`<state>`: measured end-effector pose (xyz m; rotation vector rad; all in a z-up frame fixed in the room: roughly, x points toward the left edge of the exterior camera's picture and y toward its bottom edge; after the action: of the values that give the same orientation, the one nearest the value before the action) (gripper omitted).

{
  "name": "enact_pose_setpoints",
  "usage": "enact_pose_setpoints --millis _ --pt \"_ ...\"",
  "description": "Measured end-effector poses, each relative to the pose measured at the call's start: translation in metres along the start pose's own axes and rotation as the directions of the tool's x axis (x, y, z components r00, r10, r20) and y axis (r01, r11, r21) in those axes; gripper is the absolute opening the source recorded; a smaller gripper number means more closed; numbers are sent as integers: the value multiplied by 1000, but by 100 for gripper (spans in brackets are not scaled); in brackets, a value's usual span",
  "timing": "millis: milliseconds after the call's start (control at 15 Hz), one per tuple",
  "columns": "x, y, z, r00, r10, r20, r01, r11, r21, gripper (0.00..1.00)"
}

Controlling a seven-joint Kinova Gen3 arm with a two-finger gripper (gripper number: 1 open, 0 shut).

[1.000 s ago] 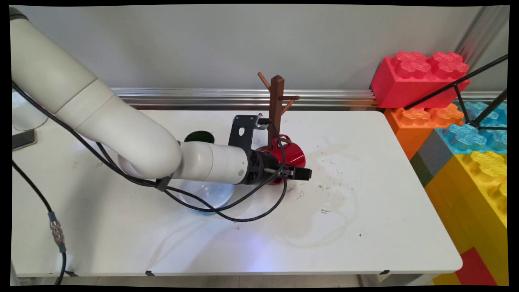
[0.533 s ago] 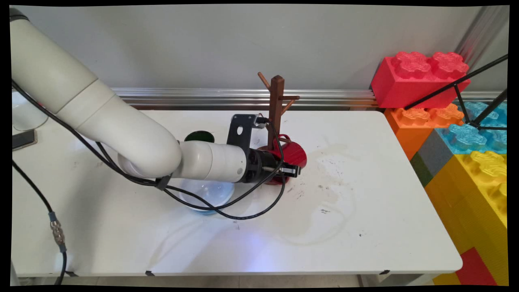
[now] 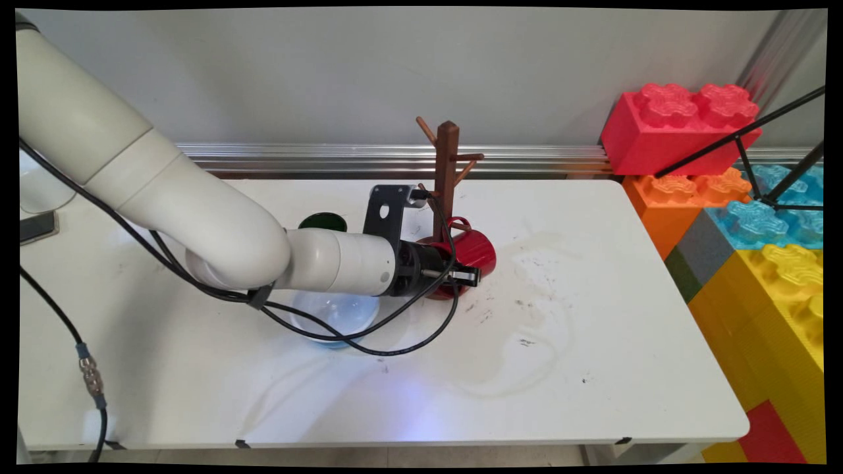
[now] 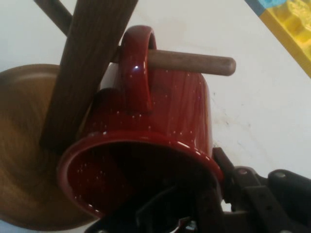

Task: Place the picked object on the table

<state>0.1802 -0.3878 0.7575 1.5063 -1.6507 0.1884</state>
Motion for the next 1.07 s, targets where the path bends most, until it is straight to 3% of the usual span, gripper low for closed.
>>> enact_pose_setpoints --millis 267,1067 --pt "-1 0 -4 1000 -2 0 2 1000 0 0" --pt "9 7 -22 1000 17 -25 -19 999 -50 0"
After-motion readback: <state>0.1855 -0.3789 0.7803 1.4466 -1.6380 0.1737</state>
